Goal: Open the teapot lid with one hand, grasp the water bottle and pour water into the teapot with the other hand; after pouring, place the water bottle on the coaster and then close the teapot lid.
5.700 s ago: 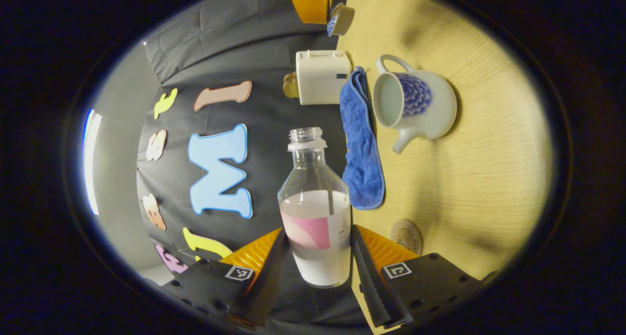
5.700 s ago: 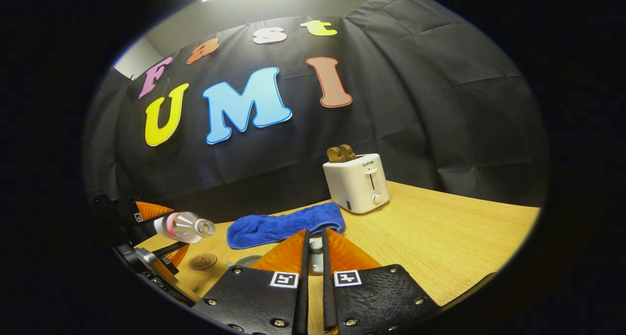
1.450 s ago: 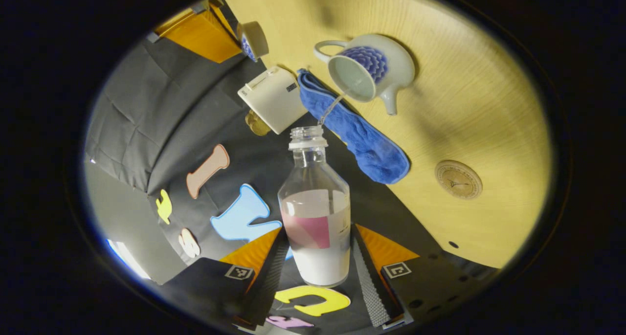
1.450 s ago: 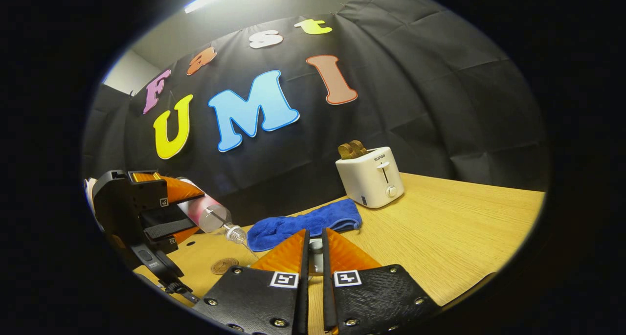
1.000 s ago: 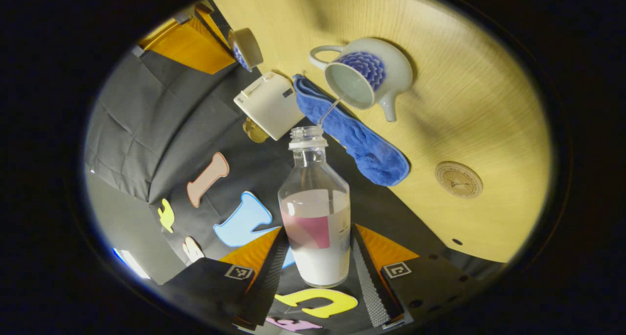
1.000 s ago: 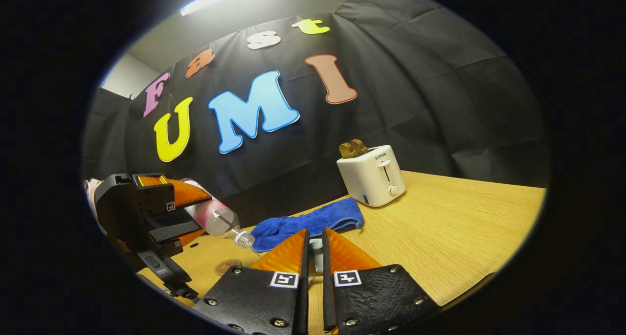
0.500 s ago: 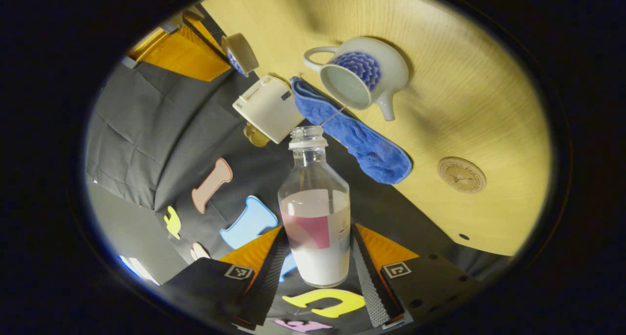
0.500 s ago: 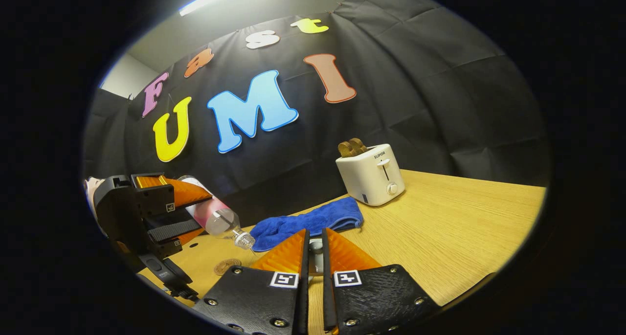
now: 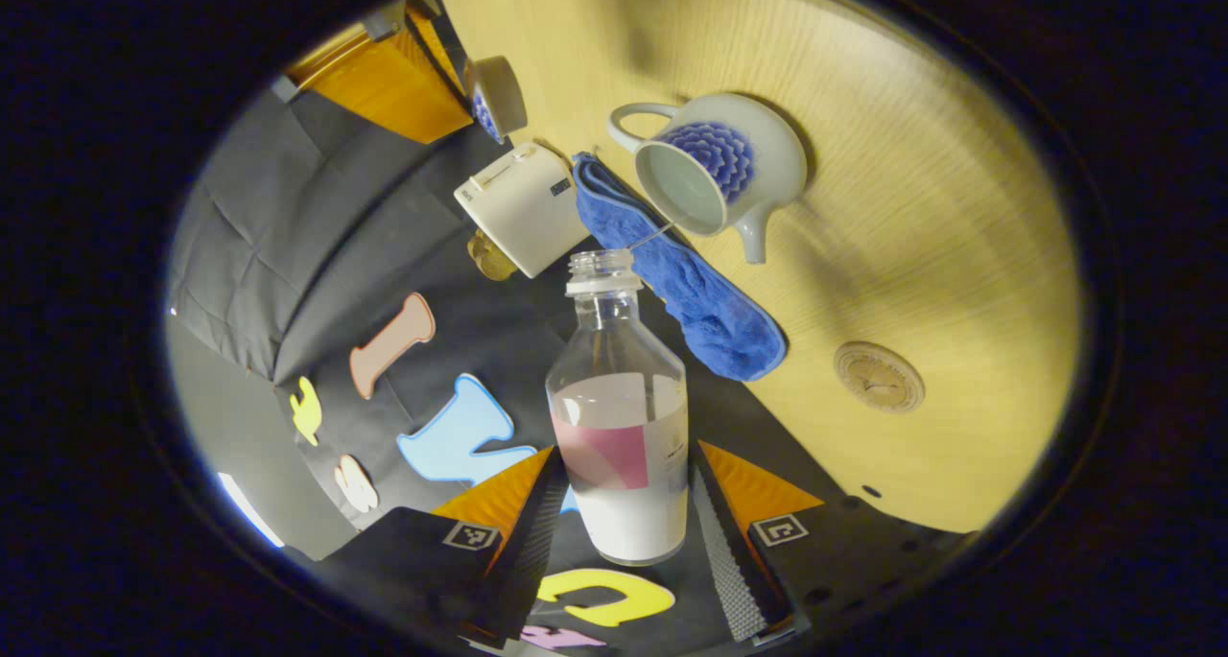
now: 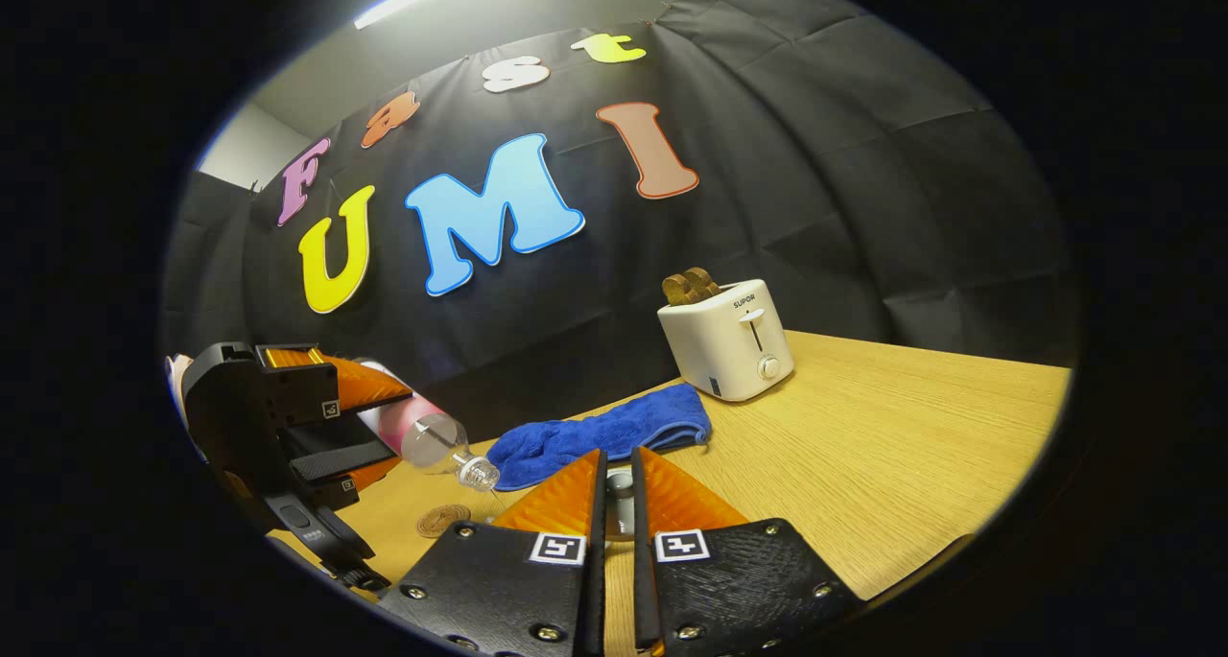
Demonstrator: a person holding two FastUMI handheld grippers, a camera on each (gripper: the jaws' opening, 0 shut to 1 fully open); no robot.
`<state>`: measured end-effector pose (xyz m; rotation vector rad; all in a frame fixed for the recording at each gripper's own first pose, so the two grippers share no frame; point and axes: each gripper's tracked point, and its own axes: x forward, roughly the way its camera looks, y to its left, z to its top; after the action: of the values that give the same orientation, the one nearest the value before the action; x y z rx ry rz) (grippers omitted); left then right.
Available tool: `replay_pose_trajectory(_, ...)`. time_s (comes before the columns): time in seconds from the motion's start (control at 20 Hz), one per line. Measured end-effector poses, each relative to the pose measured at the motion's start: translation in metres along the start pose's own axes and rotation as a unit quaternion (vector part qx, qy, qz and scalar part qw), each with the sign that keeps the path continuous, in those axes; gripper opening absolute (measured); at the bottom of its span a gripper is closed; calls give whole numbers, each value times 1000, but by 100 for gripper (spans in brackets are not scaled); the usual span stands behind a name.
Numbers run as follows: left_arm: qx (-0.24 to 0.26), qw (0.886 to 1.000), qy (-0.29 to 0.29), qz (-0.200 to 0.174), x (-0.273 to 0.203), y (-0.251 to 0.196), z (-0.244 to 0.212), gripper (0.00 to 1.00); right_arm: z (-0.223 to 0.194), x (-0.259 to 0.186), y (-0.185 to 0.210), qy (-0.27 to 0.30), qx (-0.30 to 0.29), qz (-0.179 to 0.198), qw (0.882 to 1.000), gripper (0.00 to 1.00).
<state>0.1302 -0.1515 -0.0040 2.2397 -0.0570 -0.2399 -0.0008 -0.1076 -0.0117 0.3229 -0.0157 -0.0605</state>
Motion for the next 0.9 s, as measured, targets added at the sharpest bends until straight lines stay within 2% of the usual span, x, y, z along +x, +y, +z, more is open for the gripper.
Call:
replay_pose_trajectory(0.25,-97,995,-7,-4,4,-11,-2,89,1,0,1,-2,-3,1,1000,12)
replay_pose_trajectory(0.4,-166,986,-12,-1,6,-20,-1,89,-1,0,3,-1,-7,3,1000,12)
replay_pose_trajectory(0.55,-235,972,-14,-1,3,-30,-3,89,1,0,4,-4,-15,2,1000,12)
replay_pose_trajectory(0.7,-313,950,-8,-2,5,-39,-14,89,0,0,5,-6,-22,3,1000,12)
replay_pose_trajectory(0.9,-425,905,9,-5,-16,-58,-27,89,-2,0,11,-6,-30,10,999,12)
